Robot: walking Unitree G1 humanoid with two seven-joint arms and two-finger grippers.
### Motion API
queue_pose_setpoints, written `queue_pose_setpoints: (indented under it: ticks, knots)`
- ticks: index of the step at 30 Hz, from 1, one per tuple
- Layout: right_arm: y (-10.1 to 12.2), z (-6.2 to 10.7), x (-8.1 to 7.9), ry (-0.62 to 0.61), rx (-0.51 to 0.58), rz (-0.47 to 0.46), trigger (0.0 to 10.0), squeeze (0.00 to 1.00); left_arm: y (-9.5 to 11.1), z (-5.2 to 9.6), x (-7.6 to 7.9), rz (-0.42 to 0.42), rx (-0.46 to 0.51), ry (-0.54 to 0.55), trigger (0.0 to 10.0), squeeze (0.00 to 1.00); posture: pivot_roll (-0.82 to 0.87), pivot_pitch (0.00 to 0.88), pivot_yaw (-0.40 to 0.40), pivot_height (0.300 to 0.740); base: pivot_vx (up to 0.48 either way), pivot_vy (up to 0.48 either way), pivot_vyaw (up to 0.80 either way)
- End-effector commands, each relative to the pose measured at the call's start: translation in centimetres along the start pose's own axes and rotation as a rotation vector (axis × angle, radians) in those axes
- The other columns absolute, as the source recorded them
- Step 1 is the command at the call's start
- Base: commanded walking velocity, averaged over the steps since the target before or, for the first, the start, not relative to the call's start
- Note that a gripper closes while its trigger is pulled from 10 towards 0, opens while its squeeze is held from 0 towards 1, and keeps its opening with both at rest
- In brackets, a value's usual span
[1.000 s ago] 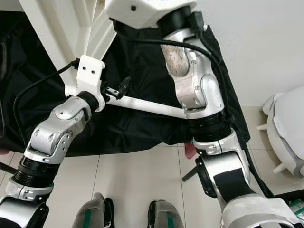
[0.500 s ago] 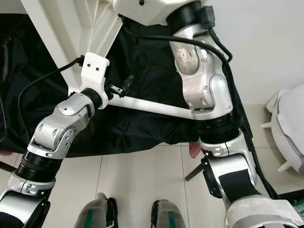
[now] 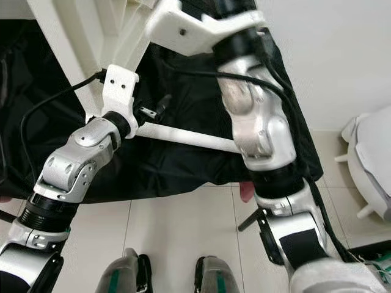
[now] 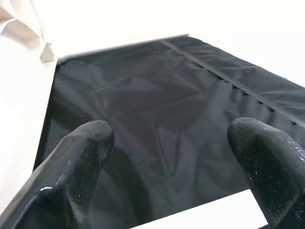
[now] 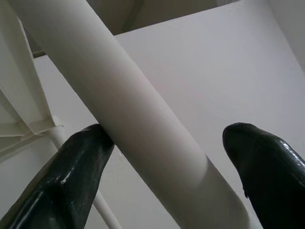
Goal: Building children table
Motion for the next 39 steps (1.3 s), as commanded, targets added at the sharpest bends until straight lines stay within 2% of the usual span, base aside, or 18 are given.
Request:
queue_pose_setpoints:
  ticks: [1, 7, 12, 17, 23, 30, 34, 35, 36, 37, 39]
  knots:
    - [0.5, -1.1, 1.3, -0.091, 0.013, 0.029, 10.0, 0.0, -0.3, 0.0, 0.3, -0.008, -0.023, -0.066, 10.0, 0.0, -0.09, 0.082, 0.028, 0.74, 0.0, 0.0, 0.0]
    - [0.6, -1.3, 1.7, -0.096, 0.014, 0.038, 10.0, 0.0, -0.3, -0.1, 0.3, -0.009, -0.019, -0.062, 10.0, 0.0, -0.09, 0.08, 0.026, 0.74, 0.0, 0.0, 0.0]
    - [0.5, -0.3, 1.4, -0.069, 0.038, 0.063, 10.0, 0.0, -0.1, -0.1, 0.2, -0.008, -0.012, -0.06, 10.0, 0.0, -0.09, 0.078, 0.026, 0.74, 0.0, 0.0, 0.0]
    - [0.6, 0.7, 2.3, -0.16, 0.061, 0.029, 10.0, 0.0, -0.1, -0.3, 0.2, -0.006, -0.011, -0.072, 10.0, 0.0, -0.11, 0.07, 0.043, 0.74, 0.0, 0.0, 0.0]
    - [1.0, 1.8, 4.0, -0.298, 0.054, 0.056, 10.0, 0.0, 0.0, -1.0, 0.7, -0.008, -0.015, -0.11, 10.0, 0.0, -0.14, 0.069, 0.07, 0.74, 0.0, 0.0, 0.0]
    - [1.0, 2.4, 4.8, -0.372, 0.043, 0.086, 10.0, 0.0, 0.0, -1.3, 0.9, -0.009, -0.017, -0.127, 10.0, 0.0, -0.16, 0.069, 0.083, 0.74, 0.0, 0.0, 0.0]
    - [1.0, 3.3, 4.8, -0.426, 0.043, 0.093, 10.0, 0.0, 0.1, -1.4, 1.0, -0.01, -0.017, -0.131, 10.0, 0.0, -0.16, 0.066, 0.084, 0.74, 0.0, 0.0, 0.0]
    - [0.6, 4.1, 5.2, -0.436, 0.038, 0.08, 10.0, 0.0, 0.1, -1.4, 1.0, -0.009, -0.016, -0.131, 10.0, 0.0, -0.15, 0.067, 0.083, 0.74, 0.0, 0.0, 0.0]
    - [0.6, 4.1, 5.2, -0.436, 0.038, 0.08, 10.0, 0.0, 0.1, -1.4, 1.0, -0.009, -0.016, -0.131, 10.0, 0.0, -0.15, 0.067, 0.083, 0.74, 0.0, 0.0, 0.0]
    - [-0.1, 5.1, 4.1, -0.371, 0.035, 0.106, 10.0, 0.0, 0.1, -1.5, 0.9, -0.009, -0.014, -0.129, 10.0, 0.0, -0.15, 0.068, 0.082, 0.74, 0.0, 0.0, 0.0]
    - [-0.3, 5.5, 3.7, -0.354, 0.032, 0.107, 10.0, 0.0, 0.1, -1.4, 0.9, -0.01, -0.013, -0.128, 10.0, 0.0, -0.15, 0.069, 0.08, 0.74, 0.0, 0.0, 0.0]
Point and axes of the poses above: a point about 5 cm out from each wrist's last joint towards the gripper, its own z axis pointing back from the gripper into the wrist, its own y axis along the axis of the wrist's last joint, x = y × z, the point moved 2 cm from there along -z, pointing out of the wrist towards the gripper, and after that the axes turned 13 degrees about z, right-handed, at the moved point
